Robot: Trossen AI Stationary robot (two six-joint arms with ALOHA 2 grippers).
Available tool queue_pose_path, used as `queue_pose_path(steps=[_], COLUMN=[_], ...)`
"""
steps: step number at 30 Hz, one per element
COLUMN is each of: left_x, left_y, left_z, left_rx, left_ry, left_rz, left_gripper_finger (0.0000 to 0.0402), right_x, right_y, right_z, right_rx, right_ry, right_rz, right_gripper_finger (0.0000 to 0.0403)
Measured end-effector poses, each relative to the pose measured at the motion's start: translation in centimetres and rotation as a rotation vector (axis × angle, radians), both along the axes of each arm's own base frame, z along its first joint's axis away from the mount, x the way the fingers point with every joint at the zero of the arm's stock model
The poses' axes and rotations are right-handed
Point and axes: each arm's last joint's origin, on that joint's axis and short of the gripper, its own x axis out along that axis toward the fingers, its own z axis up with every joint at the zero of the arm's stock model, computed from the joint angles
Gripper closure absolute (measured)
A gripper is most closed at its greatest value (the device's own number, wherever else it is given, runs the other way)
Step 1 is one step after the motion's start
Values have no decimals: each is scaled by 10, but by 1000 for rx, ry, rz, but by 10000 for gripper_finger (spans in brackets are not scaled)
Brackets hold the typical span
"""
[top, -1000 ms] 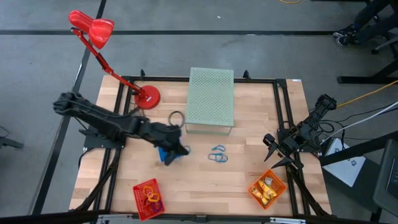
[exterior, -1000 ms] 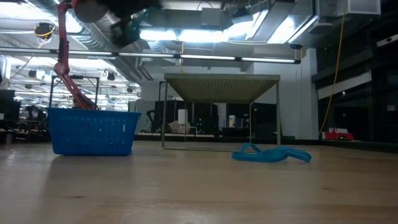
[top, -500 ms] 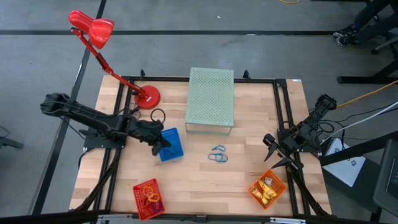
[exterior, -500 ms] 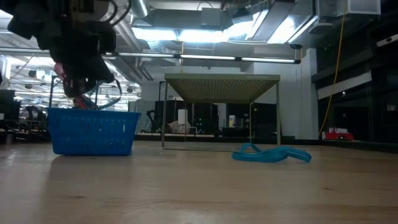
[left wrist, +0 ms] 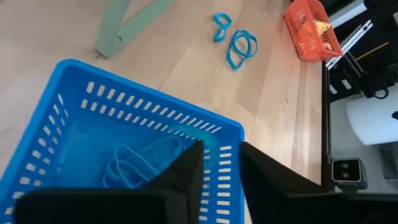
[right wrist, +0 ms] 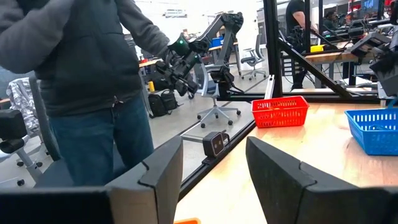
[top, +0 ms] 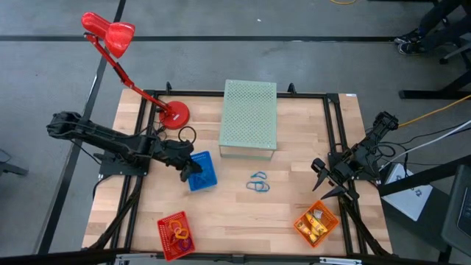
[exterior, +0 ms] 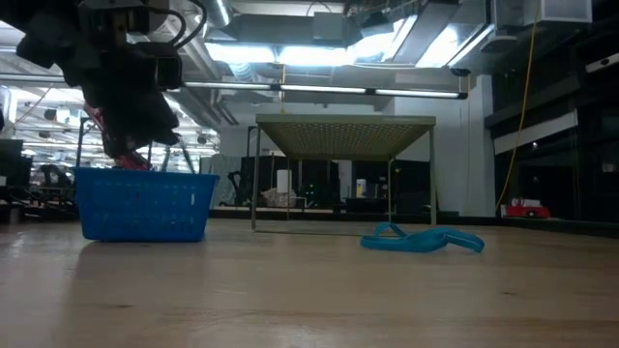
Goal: Pick & Place Office Desk Supplies
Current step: Put the blue rubber band into the blue basket
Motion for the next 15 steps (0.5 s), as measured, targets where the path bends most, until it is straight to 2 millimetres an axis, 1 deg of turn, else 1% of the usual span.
queue_pose_path(steps=[4,7,10,15], left_x=[1,4,4,2], left_y=[1,1,1,2], left_z=[1,6,7,3], left_rx=[-4,-17,-20,-20], left_ry=[-12,-67,-82,-35], left_rz=[24,29,41,63], left_gripper_finger=[274,256,244,235], right_x=[0,0,0,0], right_y=[0,0,0,0], right_z=[0,0,0,0], right_rx=[0,0,0,0], right_ry=[0,0,0,0], right_rz=[0,-1,0,0], right_gripper_finger=[225,225,225,225])
